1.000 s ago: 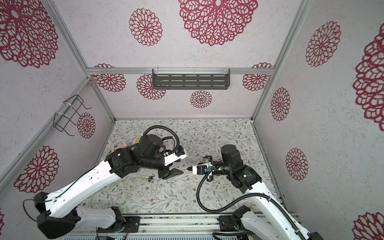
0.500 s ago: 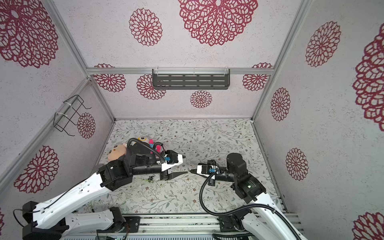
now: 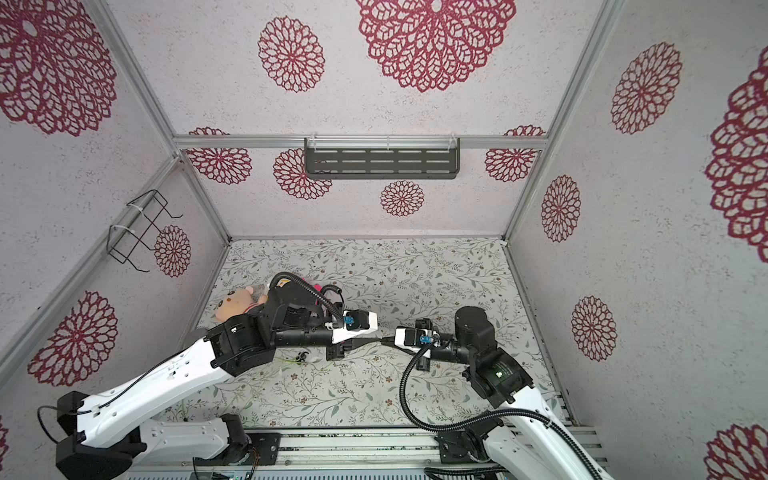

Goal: Plug wired earphones into phones
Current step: Pick up the wired earphone from the center of the board.

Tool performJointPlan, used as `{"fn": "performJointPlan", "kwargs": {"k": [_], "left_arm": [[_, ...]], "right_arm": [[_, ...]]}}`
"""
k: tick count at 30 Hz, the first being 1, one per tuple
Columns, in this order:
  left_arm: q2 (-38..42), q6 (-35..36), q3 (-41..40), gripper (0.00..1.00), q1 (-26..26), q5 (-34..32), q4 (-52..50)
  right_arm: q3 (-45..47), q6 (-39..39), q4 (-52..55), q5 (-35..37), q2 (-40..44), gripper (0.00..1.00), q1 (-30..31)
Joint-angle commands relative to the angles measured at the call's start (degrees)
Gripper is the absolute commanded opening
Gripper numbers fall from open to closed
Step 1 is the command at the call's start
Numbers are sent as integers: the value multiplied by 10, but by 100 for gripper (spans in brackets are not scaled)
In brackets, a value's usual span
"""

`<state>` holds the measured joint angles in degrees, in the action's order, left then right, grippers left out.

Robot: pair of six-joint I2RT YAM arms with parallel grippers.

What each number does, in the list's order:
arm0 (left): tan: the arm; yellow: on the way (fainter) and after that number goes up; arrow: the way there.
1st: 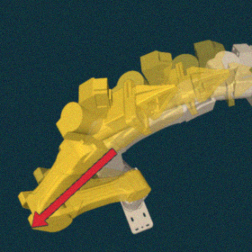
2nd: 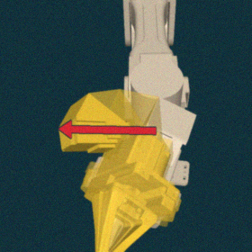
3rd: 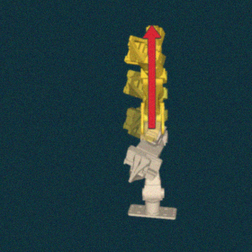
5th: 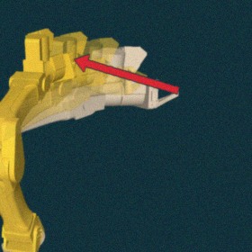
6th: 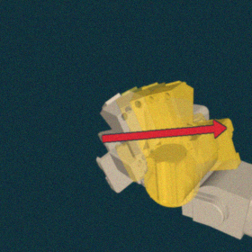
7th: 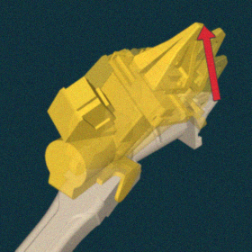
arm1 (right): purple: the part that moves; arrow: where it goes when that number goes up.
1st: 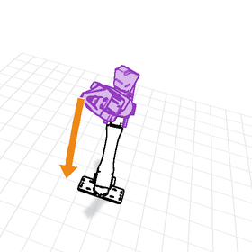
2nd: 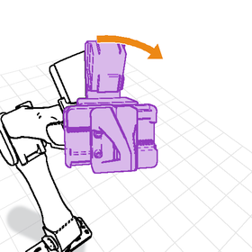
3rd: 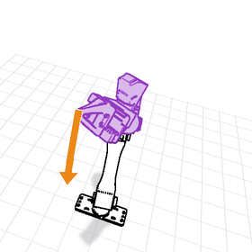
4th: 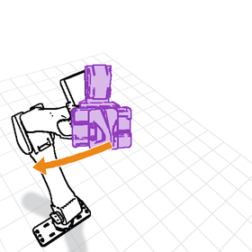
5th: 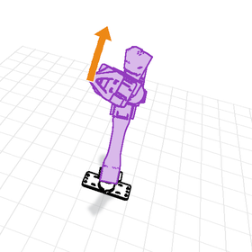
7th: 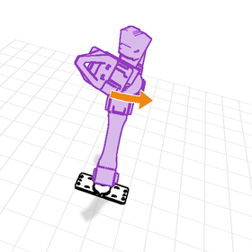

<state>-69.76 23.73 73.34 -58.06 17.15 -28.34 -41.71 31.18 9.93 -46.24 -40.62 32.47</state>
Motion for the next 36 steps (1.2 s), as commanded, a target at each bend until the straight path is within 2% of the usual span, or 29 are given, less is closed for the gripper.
{"fn": "performJointPlan", "kwargs": {"k": [1, 18, 30, 36], "left_arm": [[-12, 19, 14, 30, -11, -17, -24], [-40, 22, 36, 23, -25, -38, -40], [-33, 13, 35, 25, -25, -34, -40], [-35, 12, 35, 16, -25, -32, -45]], "right_arm": [[-11, -18, -31, -7, 5, 0, 3], [-13, -21, -41, -5, -1, 0, 6], [-9, -15, -41, -6, -7, 0, 7], [-9, -15, -42, -6, -6, 0, 8]]}}
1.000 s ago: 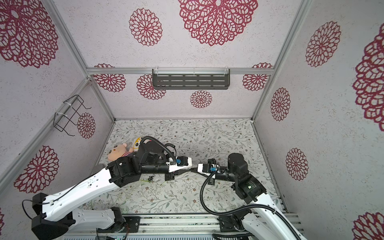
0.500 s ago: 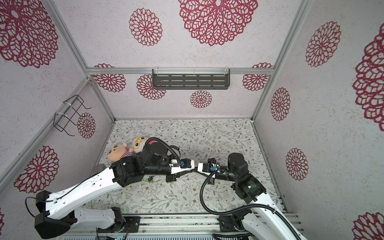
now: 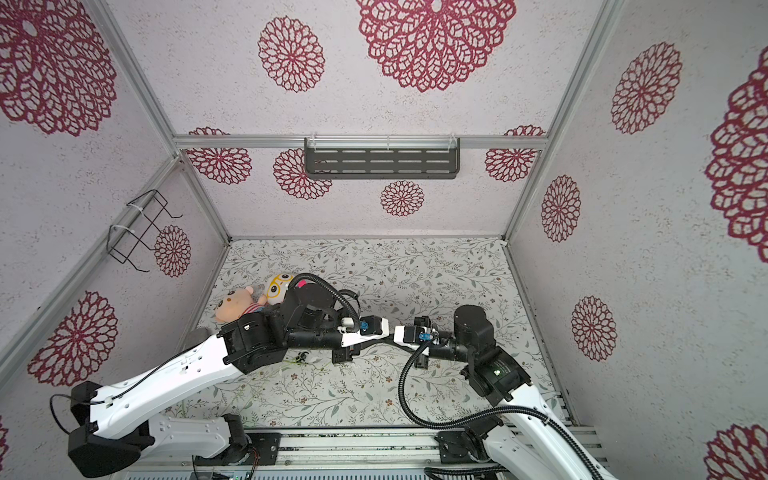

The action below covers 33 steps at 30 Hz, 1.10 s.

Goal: Plug wired earphones into phones
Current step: Pick up the wired earphone from the center of the board, then pick up the phone at the center of the board.

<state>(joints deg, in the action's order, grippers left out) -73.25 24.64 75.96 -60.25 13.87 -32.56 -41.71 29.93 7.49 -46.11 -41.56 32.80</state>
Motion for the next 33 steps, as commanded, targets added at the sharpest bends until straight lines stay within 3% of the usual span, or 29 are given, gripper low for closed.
{"fn": "performJointPlan", "kwargs": {"k": [1, 11, 13, 15, 19, 22, 25, 28, 33], "left_arm": [[0, 2, 9, 16, -3, 0, -5], [-8, 3, 19, 2, -3, 12, -26], [-7, 0, 17, 0, -3, 9, -28], [-3, -8, 9, 0, -3, 8, -25], [16, -50, -28, 0, 1, -41, 19], [35, -119, -63, 0, 45, -60, 63], [58, -216, -94, 0, 114, -35, 94], [88, -309, -136, 0, 183, -13, 142], [123, -438, -189, 0, 276, 6, 174]], "right_arm": [[-9, -3, -17, -7, 4, 0, 4], [-8, 1, -19, 5, 3, 0, 5], [-8, 0, -20, 22, 0, 15, 5], [-7, 7, -18, 35, 0, 21, 6], [0, -1, -23, 78, 8, 56, 5], [-1, -11, -14, 138, 17, 99, 6], [-20, -10, 6, 161, 16, 99, 5], [-41, 66, 41, 189, -8, 99, 5], [-111, 159, 165, 242, -130, 99, 5]]}}
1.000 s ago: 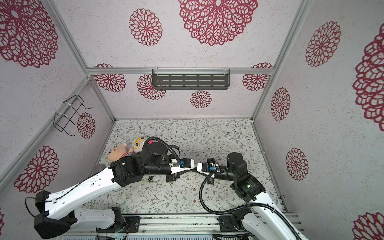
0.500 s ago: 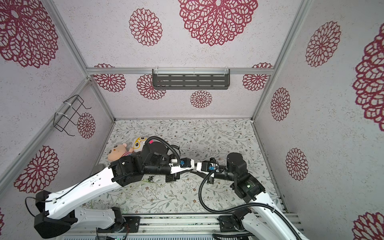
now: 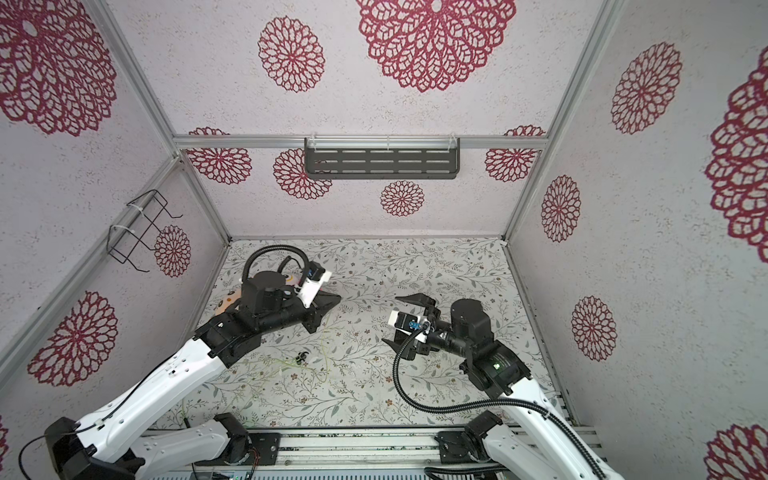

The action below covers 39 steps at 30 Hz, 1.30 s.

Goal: Plug wired earphones into phones
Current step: Pick up the phone at the center of the board.

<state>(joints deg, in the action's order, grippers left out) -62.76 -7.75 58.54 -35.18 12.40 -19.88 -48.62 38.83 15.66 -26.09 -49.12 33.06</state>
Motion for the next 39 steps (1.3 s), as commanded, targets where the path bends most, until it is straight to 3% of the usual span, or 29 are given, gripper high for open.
{"fn": "performJointPlan", "kwargs": {"k": [1, 4, 7, 16, 19, 39], "left_arm": [[27, -135, -25, 0, 42, 31, 51], [58, -186, -64, 0, 84, 81, 93], [77, -244, -99, 0, 116, 85, 141], [32, -301, -115, 0, 162, 199, 214], [31, -299, -122, 0, 162, 209, 217], [42, -265, -121, 0, 167, 208, 179]], "right_arm": [[-64, 82, 116, 42, -92, 99, 2], [-118, 118, 187, 86, -196, 99, -1], [-159, 132, 221, 148, -281, 99, -12], [-185, 135, 283, 199, -421, 99, -76], [-177, 135, 286, 222, -448, 99, -77], [-238, 122, 321, 183, -556, 99, -59]]}}
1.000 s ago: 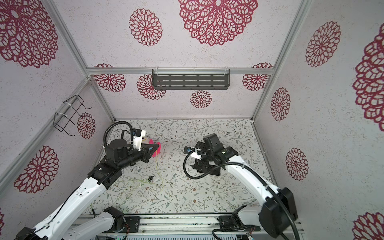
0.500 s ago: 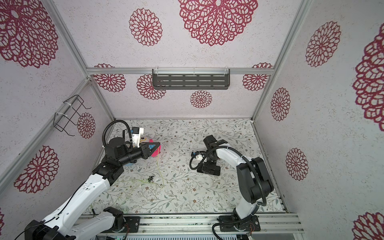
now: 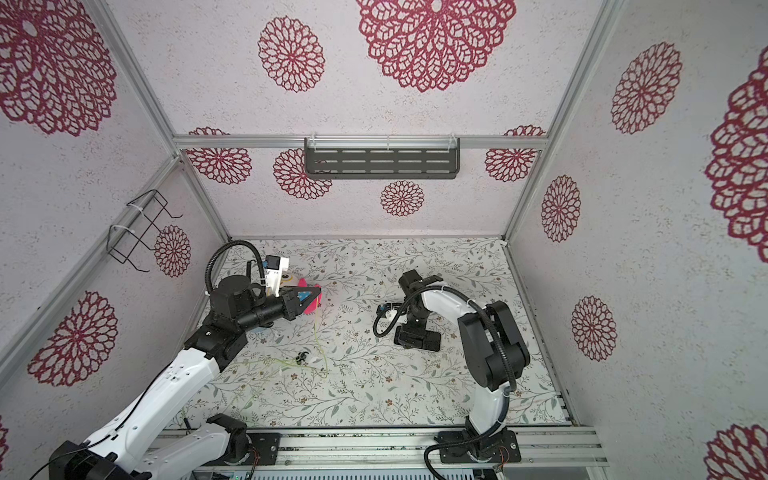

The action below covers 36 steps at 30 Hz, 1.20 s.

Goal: Plug wired earphones into phones
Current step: Pick up the phone at the center of the board.

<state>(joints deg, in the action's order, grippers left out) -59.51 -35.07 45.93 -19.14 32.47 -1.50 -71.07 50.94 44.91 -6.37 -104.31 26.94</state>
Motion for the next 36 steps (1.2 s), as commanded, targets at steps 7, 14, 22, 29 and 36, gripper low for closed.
{"fn": "performJointPlan", "kwargs": {"k": [7, 14, 22, 29, 36], "left_arm": [[9, 9, 3, 0, 7, 10, -9], [9, 13, 4, 0, 7, 12, -13], [7, 16, 6, 0, 8, 11, -18], [3, 19, 8, 0, 8, 11, -22], [2, 24, 9, 0, 7, 6, -25]], "right_arm": [[-12, 8, 21, 11, -23, 99, 1], [-19, 13, 21, 20, -40, 99, 1], [-28, 18, 37, 20, -65, 86, 7], [-18, 23, 28, 29, -55, 76, 20], [-8, 29, 1, 18, -26, 69, 25]]}}
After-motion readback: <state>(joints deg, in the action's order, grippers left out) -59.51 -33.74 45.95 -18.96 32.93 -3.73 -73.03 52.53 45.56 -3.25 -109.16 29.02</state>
